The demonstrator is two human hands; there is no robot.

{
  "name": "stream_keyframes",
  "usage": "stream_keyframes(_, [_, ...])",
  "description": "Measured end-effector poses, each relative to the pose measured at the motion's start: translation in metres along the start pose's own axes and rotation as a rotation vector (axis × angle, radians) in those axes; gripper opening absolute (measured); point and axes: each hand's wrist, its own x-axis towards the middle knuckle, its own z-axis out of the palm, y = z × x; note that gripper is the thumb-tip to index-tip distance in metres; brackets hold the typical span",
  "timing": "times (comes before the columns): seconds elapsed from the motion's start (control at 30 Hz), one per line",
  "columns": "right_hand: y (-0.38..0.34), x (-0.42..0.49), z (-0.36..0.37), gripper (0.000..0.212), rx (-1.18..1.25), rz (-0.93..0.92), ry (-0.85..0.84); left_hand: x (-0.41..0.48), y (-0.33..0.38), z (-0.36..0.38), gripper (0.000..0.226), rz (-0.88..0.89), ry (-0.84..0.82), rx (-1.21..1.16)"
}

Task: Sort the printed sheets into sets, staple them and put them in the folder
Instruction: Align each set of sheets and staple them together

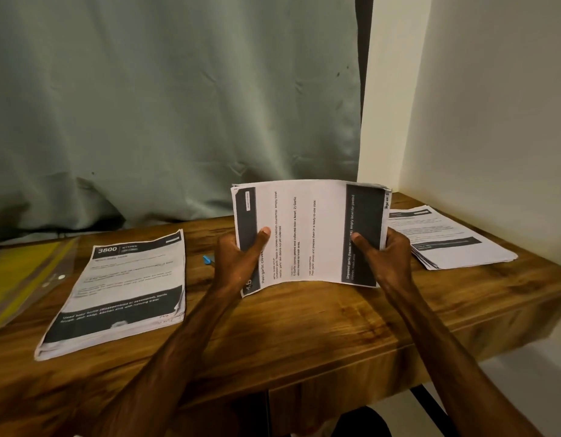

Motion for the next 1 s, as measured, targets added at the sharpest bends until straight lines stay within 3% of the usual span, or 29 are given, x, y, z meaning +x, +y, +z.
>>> stream_keyframes(0.17, [-0.008, 0.004, -0.002, 0.055, 0.034, -0.008, 0.004, 0.013, 0.035, -0.005, 0.014, 0.123, 0.061, -0.047])
stream_keyframes(0.33, [-0.033, 0.011, -0.002, 0.042, 0.067, -0.043, 0.033, 0.027, 0.059, -0.003, 0.03, 0.236, 0.126, -0.013])
stream_keyframes(0.47, [-0.051, 0.015, -0.006, 0.027, 0.052, -0.135, 0.027, 0.034, 0.062, 0.005, 0.028, 0.251, 0.162, -0.011])
stream_keyframes(0.6, [-0.059, 0.017, -0.006, 0.026, 0.047, -0.189, 0.023, 0.034, 0.061, 0.009, 0.029, 0.25, 0.195, 0.012])
stream_keyframes(1.0, [-0.057, 0.022, -0.001, 0.028, 0.186, -0.096, 0.102, 0.036, 0.063, 0.009, 0.03, 0.235, 0.247, 0.029])
